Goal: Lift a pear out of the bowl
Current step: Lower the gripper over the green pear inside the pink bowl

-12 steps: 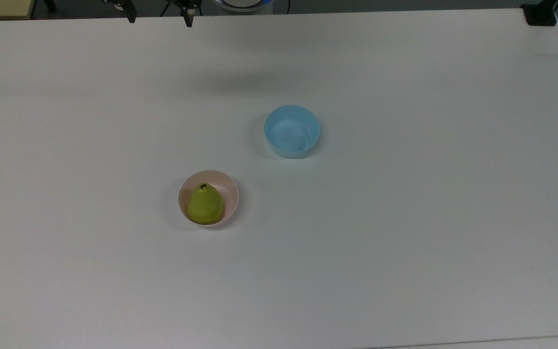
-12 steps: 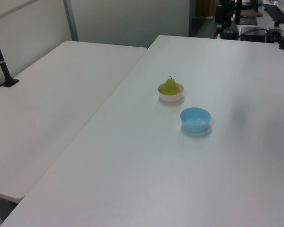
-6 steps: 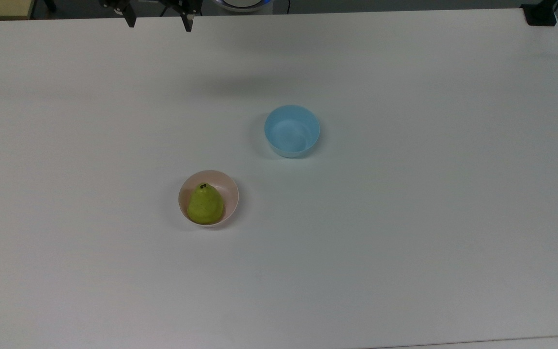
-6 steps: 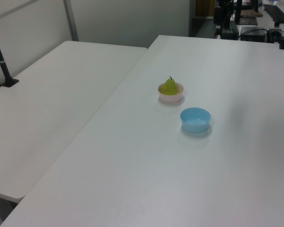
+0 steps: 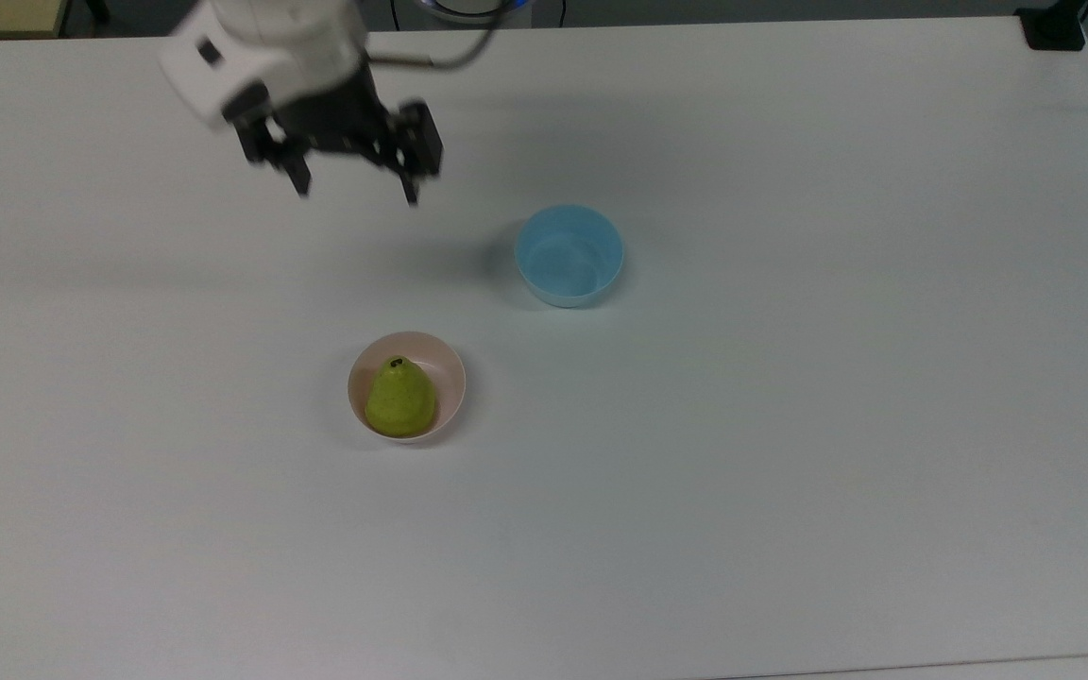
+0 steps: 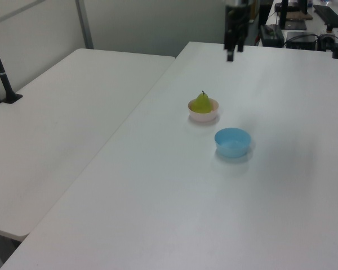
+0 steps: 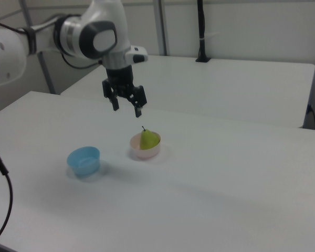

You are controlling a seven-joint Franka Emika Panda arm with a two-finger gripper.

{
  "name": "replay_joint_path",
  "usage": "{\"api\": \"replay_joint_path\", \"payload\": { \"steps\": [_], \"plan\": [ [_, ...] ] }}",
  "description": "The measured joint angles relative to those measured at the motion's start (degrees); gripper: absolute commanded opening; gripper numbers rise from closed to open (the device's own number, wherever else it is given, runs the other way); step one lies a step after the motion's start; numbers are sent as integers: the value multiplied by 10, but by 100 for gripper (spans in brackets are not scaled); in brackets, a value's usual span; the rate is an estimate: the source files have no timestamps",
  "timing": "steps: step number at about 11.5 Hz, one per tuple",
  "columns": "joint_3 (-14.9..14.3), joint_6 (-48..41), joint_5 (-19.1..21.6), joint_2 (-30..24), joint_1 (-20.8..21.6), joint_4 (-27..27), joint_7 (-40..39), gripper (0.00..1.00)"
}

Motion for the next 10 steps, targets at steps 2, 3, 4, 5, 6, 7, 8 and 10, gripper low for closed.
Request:
{"api": "replay_joint_path", "payload": {
  "steps": [2, 3, 4, 5, 6, 7, 8, 10],
  "plan": [
    [-1, 85, 0, 61, 16, 9, 22, 100],
    [-2, 121, 0, 84, 19, 11, 26, 100],
    [-3, 149, 0, 103, 19, 11, 26, 100],
    [-4, 171, 0, 119, 19, 12, 26, 100],
    [-5, 191, 0, 136, 19, 12, 26, 100],
    [-6, 212, 0, 152, 19, 13, 26, 99],
    [-6, 230, 0, 168, 19, 13, 26, 99],
    [-6, 242, 0, 188, 19, 14, 26, 94]
  ]
}}
